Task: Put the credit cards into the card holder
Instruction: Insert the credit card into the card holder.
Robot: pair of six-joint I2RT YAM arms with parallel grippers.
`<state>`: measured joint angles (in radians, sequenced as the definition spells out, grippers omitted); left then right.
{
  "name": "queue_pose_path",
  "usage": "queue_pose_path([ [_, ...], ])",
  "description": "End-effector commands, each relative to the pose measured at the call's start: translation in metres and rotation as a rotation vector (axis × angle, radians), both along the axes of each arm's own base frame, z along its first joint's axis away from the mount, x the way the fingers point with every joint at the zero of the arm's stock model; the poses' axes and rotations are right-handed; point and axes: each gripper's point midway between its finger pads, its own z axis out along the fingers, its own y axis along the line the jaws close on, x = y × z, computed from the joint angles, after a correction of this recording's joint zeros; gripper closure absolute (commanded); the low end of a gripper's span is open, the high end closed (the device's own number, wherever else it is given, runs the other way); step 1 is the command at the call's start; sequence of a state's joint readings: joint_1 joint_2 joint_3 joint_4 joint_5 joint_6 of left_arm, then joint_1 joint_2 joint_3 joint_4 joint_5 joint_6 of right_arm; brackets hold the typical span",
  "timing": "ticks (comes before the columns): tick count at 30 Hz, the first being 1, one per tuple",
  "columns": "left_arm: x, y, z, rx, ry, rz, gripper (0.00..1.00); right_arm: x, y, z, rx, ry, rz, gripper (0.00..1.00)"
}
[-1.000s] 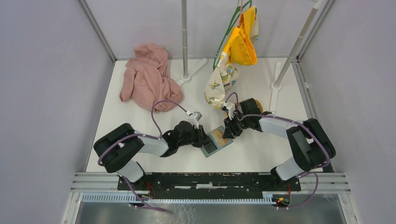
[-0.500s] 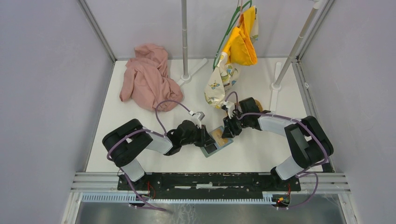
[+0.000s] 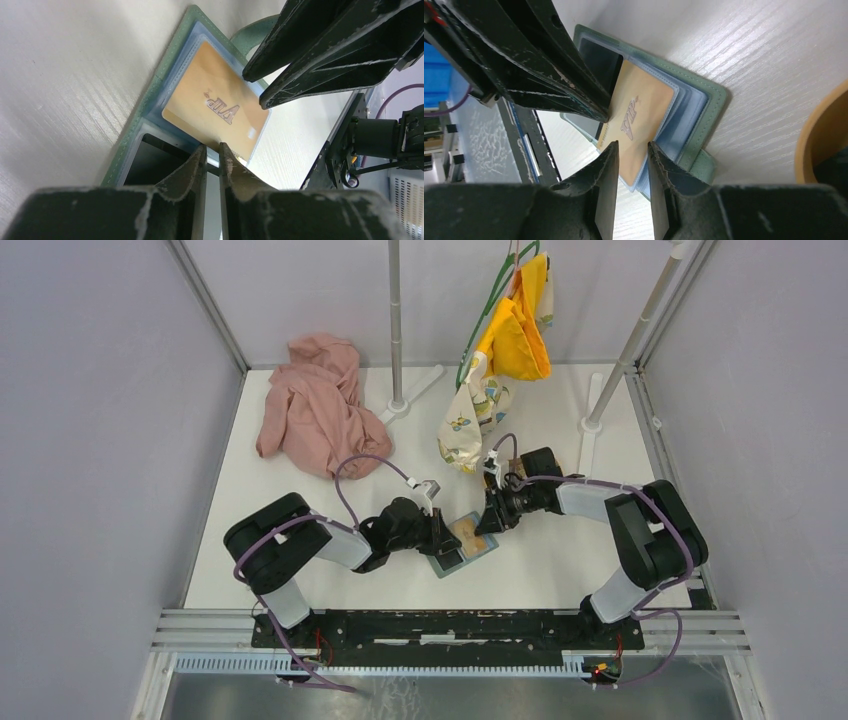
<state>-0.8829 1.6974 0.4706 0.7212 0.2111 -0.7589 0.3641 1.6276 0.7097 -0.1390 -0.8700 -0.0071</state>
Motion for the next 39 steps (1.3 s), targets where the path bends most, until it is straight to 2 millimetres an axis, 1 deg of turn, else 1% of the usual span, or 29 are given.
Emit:
queue_pose_path([
  [1,0.005,-0.007,0.007,-0.036,-0.006,0.010,0.80,-0.005,0.011,0.020,0.138,0.057,0.018,0.67],
  [9,0.003,-0.009,0.012,-0.063,-0.008,0.003,0.80,-0.010,0.016,0.026,0.208,0.114,0.021,0.67],
  [20,-0.001,-0.006,0.028,-0.158,-0.032,-0.006,0.74,-0.014,0.019,0.025,0.243,0.165,0.018,0.66],
  [27,0.000,-0.002,0.030,-0.210,-0.015,0.003,0.77,-0.020,0.022,0.031,0.288,0.209,0.032,0.67],
  [32,0.000,-0.001,0.032,-0.241,-0.009,0.001,0.77,-0.024,0.024,0.032,0.298,0.224,0.044,0.69],
  [39,-0.002,0.000,0.035,-0.286,0.003,-0.001,0.75,-0.027,0.027,0.029,0.289,0.229,0.049,0.63],
])
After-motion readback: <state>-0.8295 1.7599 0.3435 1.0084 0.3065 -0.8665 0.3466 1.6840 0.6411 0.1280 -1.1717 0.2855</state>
